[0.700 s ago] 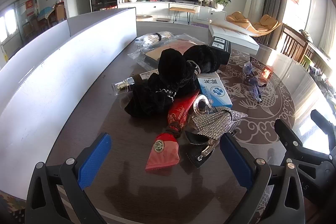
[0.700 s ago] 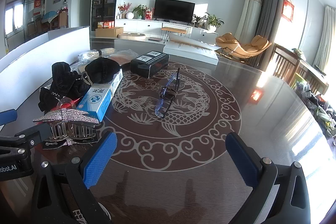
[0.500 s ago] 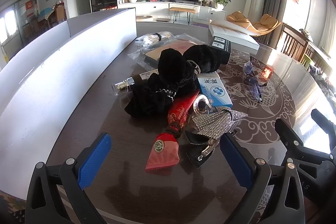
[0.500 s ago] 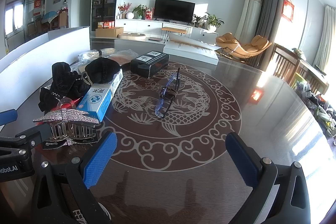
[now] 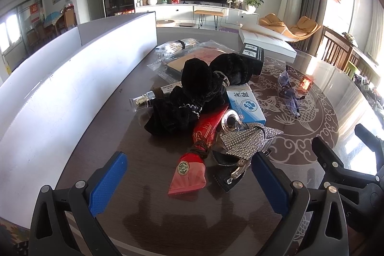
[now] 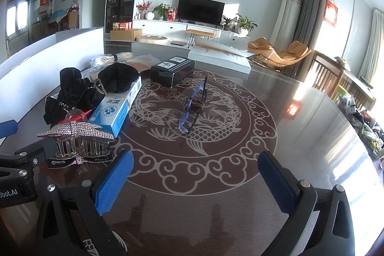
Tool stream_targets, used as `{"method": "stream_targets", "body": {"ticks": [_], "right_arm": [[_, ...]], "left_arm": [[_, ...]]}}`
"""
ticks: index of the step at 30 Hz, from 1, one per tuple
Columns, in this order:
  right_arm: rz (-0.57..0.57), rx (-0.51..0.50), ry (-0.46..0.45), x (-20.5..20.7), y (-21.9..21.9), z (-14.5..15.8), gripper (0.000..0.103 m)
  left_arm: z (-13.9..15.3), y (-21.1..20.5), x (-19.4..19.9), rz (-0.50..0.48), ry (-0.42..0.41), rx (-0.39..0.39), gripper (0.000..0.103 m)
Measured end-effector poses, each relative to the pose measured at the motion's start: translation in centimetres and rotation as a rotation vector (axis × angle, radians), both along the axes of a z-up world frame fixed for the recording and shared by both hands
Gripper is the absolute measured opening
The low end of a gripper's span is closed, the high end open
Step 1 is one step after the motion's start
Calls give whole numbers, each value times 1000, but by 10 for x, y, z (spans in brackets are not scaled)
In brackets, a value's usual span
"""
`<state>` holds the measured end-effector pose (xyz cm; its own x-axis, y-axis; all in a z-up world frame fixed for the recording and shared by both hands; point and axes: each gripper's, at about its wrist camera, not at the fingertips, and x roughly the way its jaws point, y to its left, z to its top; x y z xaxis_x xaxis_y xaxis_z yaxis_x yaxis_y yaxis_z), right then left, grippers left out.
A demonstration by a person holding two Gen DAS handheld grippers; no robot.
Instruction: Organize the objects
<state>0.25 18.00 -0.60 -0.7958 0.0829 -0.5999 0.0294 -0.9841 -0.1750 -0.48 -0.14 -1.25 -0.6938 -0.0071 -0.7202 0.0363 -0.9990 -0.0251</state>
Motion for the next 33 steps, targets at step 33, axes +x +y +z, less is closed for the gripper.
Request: {"method": "stream_targets", "body": {"ticks": [33], "right_arm": [[3,-2,-4,-1,0,1,103]], "left_arm": [[0,1,-1,0,4,-5,103]]}}
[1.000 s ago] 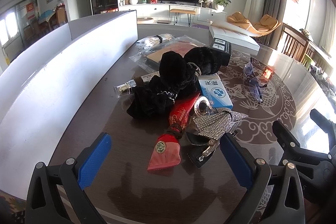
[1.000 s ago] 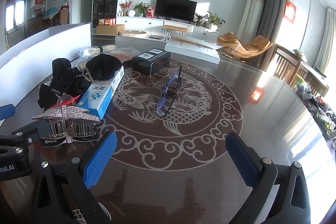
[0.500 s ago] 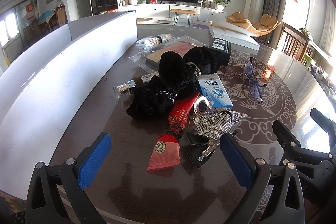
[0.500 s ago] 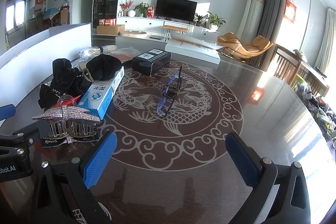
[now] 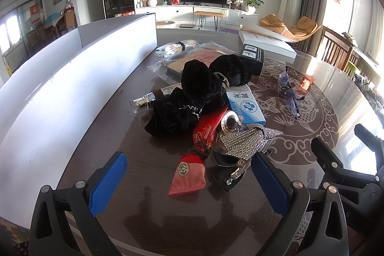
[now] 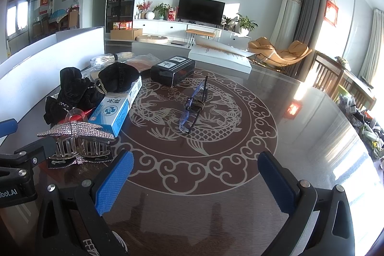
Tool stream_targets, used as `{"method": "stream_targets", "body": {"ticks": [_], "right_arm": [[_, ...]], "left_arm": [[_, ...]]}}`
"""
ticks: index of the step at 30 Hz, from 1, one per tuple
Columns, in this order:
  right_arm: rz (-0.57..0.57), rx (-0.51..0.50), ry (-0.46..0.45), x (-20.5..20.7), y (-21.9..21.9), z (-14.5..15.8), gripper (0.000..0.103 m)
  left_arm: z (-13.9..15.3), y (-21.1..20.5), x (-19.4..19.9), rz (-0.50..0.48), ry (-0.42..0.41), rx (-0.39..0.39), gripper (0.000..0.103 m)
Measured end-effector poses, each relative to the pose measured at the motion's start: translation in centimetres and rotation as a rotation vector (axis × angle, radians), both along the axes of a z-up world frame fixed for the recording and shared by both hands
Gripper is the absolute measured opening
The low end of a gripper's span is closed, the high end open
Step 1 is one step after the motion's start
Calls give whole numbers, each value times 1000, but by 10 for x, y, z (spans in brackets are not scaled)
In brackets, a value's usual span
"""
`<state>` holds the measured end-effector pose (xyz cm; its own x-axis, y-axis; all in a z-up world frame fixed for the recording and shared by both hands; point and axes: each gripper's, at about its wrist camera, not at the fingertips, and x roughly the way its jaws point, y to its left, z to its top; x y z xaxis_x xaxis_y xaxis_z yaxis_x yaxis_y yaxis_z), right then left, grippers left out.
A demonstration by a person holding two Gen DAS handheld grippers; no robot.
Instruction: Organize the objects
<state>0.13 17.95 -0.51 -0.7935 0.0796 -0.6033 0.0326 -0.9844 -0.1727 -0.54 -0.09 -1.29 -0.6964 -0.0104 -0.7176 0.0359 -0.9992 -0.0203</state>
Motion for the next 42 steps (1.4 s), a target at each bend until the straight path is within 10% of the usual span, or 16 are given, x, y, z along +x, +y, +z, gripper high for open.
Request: {"method": "stream_targets", "body": {"ticks": [42], "right_arm": [[0,0,-16,-2,2,-3,103]], "left_arm": [[-2,6,-1,-9,-11,-8,103]]}}
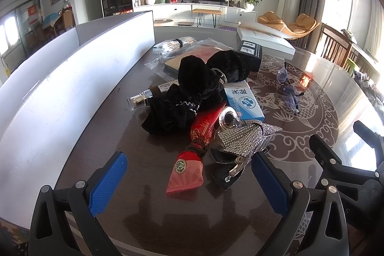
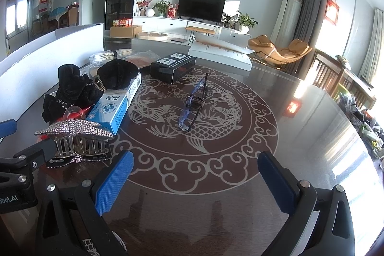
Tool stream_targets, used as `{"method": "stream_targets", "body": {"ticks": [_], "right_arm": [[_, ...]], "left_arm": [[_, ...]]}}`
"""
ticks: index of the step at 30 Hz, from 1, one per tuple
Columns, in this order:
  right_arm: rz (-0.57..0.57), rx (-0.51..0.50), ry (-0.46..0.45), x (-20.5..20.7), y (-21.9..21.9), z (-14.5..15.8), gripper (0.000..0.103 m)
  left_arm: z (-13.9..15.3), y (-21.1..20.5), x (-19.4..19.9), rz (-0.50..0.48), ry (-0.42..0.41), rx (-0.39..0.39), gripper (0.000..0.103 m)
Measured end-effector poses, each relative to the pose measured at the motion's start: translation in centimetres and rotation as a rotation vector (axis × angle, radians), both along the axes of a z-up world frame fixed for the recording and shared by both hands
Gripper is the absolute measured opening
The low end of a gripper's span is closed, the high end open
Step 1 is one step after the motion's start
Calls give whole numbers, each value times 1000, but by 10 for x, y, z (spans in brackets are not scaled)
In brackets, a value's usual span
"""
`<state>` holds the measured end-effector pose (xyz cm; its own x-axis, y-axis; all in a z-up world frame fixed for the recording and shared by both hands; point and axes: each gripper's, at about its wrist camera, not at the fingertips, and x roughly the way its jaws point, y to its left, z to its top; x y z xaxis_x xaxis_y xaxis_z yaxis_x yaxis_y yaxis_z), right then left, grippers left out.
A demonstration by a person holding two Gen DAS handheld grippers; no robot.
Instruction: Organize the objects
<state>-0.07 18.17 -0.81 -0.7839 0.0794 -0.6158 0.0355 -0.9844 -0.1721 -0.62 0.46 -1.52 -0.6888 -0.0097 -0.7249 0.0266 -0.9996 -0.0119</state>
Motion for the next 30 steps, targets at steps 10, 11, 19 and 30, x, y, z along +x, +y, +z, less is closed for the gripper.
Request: {"method": "stream_targets", "body": {"ticks": [10,11,19,30], "right_arm": [[-2,-14,-27,-4,2,-2,103],[-3,-18,-29,-4,3,-2,103],[1,-55,-31,-5,7,-1,103],[-4,-104,-38,-8,15,-1,103]], "left_arm": [[11,-39,14,49,-12,135,103],[11,-47,17,69,-10,150,103],[-3,-57,1,77,-86,212,103],[-29,-22,-51,-89,-265,3,103]]}}
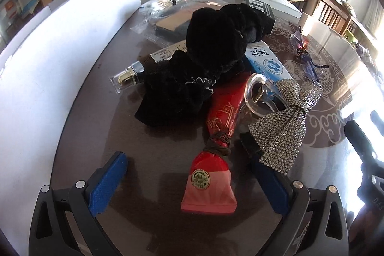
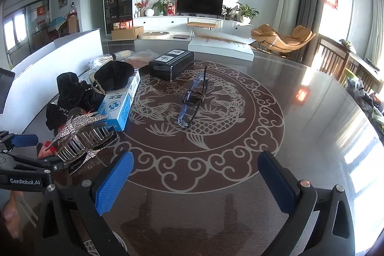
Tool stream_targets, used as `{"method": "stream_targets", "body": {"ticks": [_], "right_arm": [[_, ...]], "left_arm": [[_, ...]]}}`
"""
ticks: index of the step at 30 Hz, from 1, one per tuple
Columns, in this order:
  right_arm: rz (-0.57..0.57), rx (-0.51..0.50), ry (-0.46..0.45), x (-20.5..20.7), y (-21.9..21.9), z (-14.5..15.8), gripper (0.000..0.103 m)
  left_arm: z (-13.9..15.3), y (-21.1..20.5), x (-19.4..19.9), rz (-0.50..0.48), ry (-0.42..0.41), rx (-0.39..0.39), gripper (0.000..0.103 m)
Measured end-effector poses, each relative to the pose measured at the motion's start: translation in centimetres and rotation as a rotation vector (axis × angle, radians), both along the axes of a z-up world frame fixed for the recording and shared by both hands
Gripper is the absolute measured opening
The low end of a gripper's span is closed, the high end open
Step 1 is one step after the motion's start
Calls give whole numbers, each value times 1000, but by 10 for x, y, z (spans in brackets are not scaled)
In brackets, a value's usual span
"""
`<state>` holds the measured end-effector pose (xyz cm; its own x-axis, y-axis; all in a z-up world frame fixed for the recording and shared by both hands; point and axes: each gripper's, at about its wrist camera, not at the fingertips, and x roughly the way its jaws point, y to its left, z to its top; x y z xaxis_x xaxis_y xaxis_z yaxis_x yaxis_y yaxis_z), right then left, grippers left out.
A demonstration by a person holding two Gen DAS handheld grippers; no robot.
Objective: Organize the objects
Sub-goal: 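Grasp the red folded umbrella with the left tool while the right tool grasps the silver rhinestone bow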
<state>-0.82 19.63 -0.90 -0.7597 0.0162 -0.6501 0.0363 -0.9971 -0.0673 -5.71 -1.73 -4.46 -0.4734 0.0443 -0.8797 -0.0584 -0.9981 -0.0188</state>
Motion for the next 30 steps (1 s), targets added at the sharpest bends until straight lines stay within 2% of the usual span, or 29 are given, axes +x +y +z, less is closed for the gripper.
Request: {"method": "stream_targets", "body": {"ticks": [7,10,14,16,17,18,19,20,22,25,27,29,30], "right_arm": [[-7,-30,-12,-3,5,-1,103],[-7,-29,-20,-4,4,-2,103],[-3,-16,-25,-5,2,-4,103],[-4,-12,-28,-6,1,-4,103],[-4,-12,-30,-6,1,-5,103],[-5,-15,-33,-6,2,-5,103],[-6,-21,-37,-7,3,-6,103],[-8,-30,-43,-8,5,-6,103],[-14,-51,-65,-12,9,-9,103],[-20,-103,-104,-18,17,-15,103],[-9,-157,-100,-18,24,-14,103],[52,-298,-100,-13,27,-13,103],[92,-384,-135,-14,25,-14,103]], "left_arm": [[2,-15,16,-75,-31,-24,103],[2,-24,14,-51,-49,-24,103],[2,-20,2,48,-72,-22,103],[2,-11,-3,34,-66,-26,103],[3,-7,-1,14,-47,-27,99],[7,-4,4,-4,-14,-24,76],[11,-1,12,-31,12,-22,46],[13,2,20,-54,19,-30,33],[15,1,39,-77,9,-6,25],[16,-10,68,-60,-1,25,25],[16,-18,77,-29,-14,33,26],[16,-24,73,-5,-25,51,29],[17,-27,70,0,-26,53,38]]}}
